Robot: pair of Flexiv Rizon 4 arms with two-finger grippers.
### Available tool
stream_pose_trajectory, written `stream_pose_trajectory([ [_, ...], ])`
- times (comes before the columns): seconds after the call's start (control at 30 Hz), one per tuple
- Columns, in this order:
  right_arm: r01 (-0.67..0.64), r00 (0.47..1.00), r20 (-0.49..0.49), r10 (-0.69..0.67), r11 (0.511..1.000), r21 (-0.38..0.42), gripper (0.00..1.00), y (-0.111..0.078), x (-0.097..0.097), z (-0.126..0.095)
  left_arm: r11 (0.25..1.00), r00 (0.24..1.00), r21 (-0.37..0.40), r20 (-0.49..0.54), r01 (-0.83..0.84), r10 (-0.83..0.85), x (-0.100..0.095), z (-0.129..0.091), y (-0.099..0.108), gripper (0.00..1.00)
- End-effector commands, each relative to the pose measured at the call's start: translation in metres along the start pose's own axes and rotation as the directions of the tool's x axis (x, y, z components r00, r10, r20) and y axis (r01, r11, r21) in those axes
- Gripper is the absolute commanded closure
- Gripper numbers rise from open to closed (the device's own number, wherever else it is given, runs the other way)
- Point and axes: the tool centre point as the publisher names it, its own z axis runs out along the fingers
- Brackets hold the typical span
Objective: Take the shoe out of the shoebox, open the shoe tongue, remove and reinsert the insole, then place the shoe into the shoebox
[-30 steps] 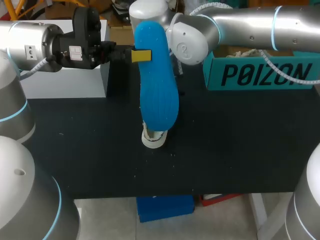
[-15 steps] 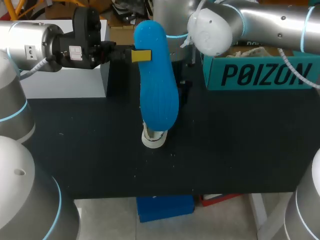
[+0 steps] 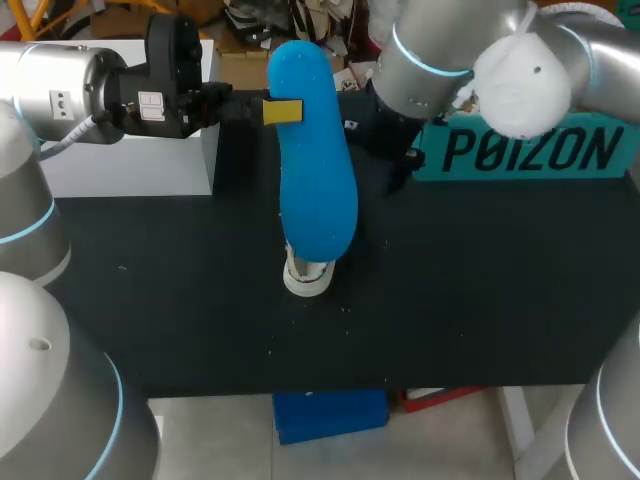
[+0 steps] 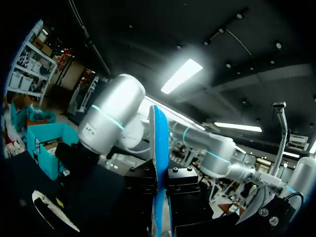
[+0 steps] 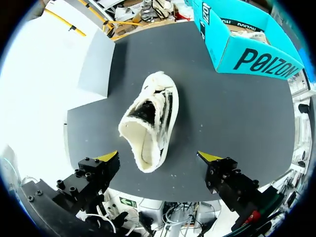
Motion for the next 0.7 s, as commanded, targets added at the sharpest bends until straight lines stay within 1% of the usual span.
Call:
stream_pose_trajectory([
  [0.03, -0.012, 0.939, -0.343, -0.036, 0.990, -0.138, 0.00, -0.009, -0.020, -0.003, 1.000, 1.000, 0.002, 0.002, -0.001, 0.001, 0.000, 0.001, 0.002, 1.00],
  [0.23, -0.012, 0.939, -0.343, -0.036, 0.990, -0.138, 0.00, -0.009, -0.020, -0.003, 1.000, 1.000, 0.002, 0.002, -0.001, 0.001, 0.000, 0.001, 0.002, 1.00],
  [0.27, -0.048, 0.896, -0.443, -0.012, 0.991, -0.124, 0.00, -0.011, -0.025, -0.003, 1.000, 1.000, 0.002, 0.002, -0.001, 0.001, 0.000, 0.001, 0.002, 1.00],
  [0.3, -0.081, 0.841, -0.541, 0.003, 0.989, -0.121, 0.00, -0.011, -0.029, -0.005, 1.000, 1.000, 0.002, 0.002, -0.001, 0.001, 0.000, 0.001, 0.002, 1.00],
  [0.33, -0.072, 0.843, -0.537, -0.012, 0.988, -0.136, 0.00, -0.011, -0.031, -0.006, 1.000, 1.000, 0.002, 0.002, -0.001, 0.001, 0.000, 0.001, 0.002, 1.00],
  [0.37, -0.069, 0.784, -0.620, -0.032, 0.988, -0.139, 0.00, -0.011, -0.032, -0.009, 1.000, 1.000, 0.002, 0.002, -0.001, 0.001, 0.000, 0.001, 0.002, 1.00],
  [0.4, -0.090, 0.701, -0.712, -0.036, 0.986, -0.138, 0.00, -0.009, -0.031, -0.013, 1.000, 1.000, 0.002, 0.002, -0.001, 0.001, 0.000, 0.001, 0.002, 1.00],
  [0.43, -0.087, 0.711, -0.702, -0.050, 0.984, -0.158, 0.00, -0.007, -0.033, -0.017, 1.000, 1.000, 0.002, 0.002, -0.001, 0.001, 0.000, 0.001, 0.002, 1.00],
  [0.47, -0.079, 0.694, -0.718, -0.058, 0.984, -0.156, 0.00, -0.006, -0.033, -0.019, 1.000, 1.000, 0.002, 0.002, -0.001, 0.001, 0.000, 0.001, 0.002, 1.00],
  [0.5, -0.082, 0.629, -0.775, -0.066, 0.985, -0.150, 0.00, -0.004, -0.031, -0.023, 1.000, 1.000, 0.002, 0.002, -0.001, 0.001, 0.000, 0.001, 0.002, 1.00],
  [0.53, -0.087, 0.609, -0.790, -0.074, 0.983, -0.160, 0.00, -0.002, -0.030, -0.028, 1.000, 1.000, 0.002, 0.002, -0.001, 0.001, 0.000, 0.001, 0.002, 1.00],
  [0.57, -0.077, 0.611, -0.787, -0.082, 0.984, -0.162, 0.00, -0.001, -0.030, -0.031, 1.000, 1.000, 0.002, 0.002, -0.001, 0.001, 0.000, 0.001, 0.002, 1.00],
  [0.63, -0.083, 0.539, -0.838, -0.088, 0.984, -0.157, 0.00, 0.002, -0.027, -0.035, 1.000, 1.000, 0.002, 0.002, -0.001, 0.001, 0.000, 0.001, 0.002, 1.00],
  [0.67, -0.084, 0.531, -0.843, -0.089, 0.984, -0.156, 0.00, 0.002, -0.027, -0.036, 1.000, 1.000, 0.002, 0.002, -0.001, 0.001, 0.000, 0.001, 0.002, 1.00],
  [0.7, -0.074, 0.512, -0.854, -0.093, 0.986, -0.151, 0.00, 0.004, -0.025, -0.037, 1.000, 1.000, 0.002, 0.002, -0.001, 0.001, 0.000, 0.001, 0.002, 1.00],
])
